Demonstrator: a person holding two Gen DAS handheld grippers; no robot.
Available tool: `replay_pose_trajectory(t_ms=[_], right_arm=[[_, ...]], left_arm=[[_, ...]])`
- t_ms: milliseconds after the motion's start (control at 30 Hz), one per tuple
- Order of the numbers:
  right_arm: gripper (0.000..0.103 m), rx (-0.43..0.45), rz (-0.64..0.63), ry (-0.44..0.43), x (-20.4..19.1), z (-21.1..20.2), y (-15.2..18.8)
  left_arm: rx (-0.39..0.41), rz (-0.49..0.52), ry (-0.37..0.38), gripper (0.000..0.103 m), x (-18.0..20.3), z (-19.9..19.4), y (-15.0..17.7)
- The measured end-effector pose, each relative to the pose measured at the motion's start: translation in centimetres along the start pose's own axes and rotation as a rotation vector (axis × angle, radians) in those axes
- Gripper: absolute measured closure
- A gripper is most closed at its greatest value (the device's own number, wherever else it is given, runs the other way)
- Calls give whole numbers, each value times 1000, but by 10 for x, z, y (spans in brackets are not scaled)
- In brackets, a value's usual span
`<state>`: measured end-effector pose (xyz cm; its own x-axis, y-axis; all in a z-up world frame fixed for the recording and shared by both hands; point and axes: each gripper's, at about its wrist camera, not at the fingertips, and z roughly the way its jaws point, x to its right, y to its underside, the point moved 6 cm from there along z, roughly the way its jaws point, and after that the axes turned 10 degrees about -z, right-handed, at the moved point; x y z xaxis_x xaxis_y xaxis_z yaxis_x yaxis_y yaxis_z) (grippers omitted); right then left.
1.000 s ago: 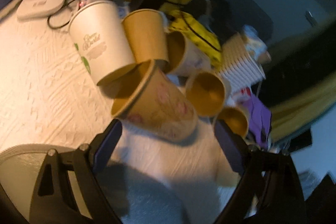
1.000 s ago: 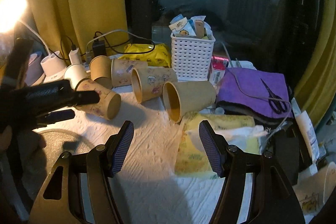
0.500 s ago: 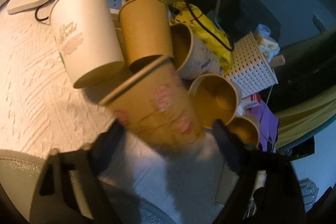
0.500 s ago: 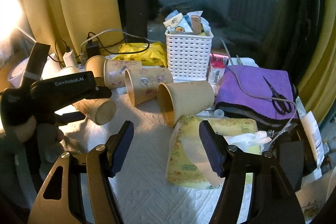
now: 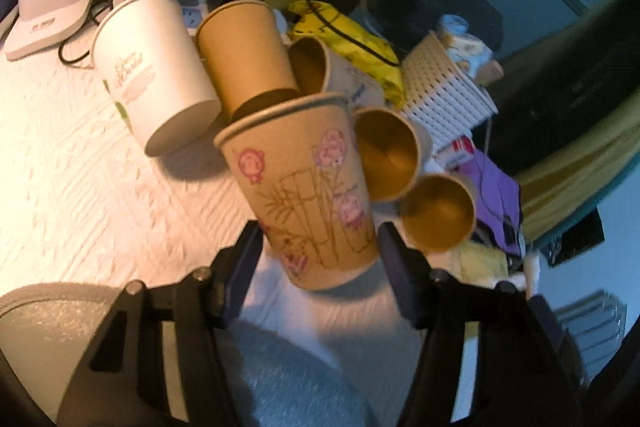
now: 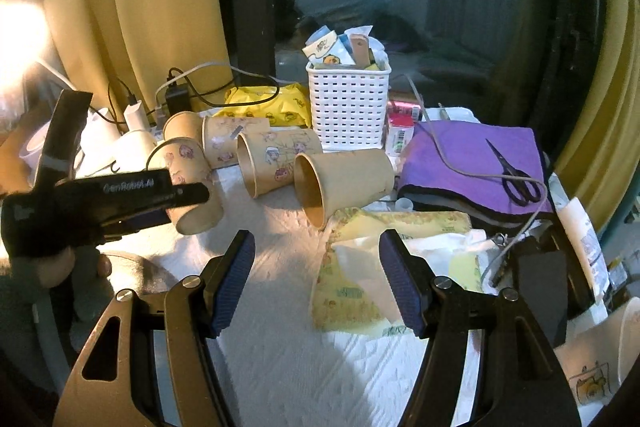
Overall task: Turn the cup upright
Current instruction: 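Lift the cup with the right gripper and rotate it toward upright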
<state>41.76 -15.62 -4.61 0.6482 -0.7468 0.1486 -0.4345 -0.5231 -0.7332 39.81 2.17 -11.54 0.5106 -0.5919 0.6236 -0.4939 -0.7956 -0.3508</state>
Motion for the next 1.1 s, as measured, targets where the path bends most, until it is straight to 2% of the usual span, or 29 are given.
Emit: replay_pose_trajectory(t_ms=[200, 400, 500, 700, 967, 1100], right_arm=[[35, 8, 11, -15, -12, -21, 6], [35, 25, 57, -94, -32, -48, 14], [35, 14, 62, -92, -46, -55, 21], [35, 1, 90, -117, -69, -73, 38], [35, -31, 147, -158, -96, -95, 61], [35, -62, 167, -184, -114, -100, 77]], left_arm=[[31, 173, 43, 44, 8, -30, 23], [69, 360, 40, 46, 3, -65, 51], [59, 394, 52, 46, -2, -76, 62], [77, 532, 62, 46, -10, -109, 99], [42, 683, 116, 46, -27, -150, 168], [19, 712, 138, 46, -40, -167, 191]])
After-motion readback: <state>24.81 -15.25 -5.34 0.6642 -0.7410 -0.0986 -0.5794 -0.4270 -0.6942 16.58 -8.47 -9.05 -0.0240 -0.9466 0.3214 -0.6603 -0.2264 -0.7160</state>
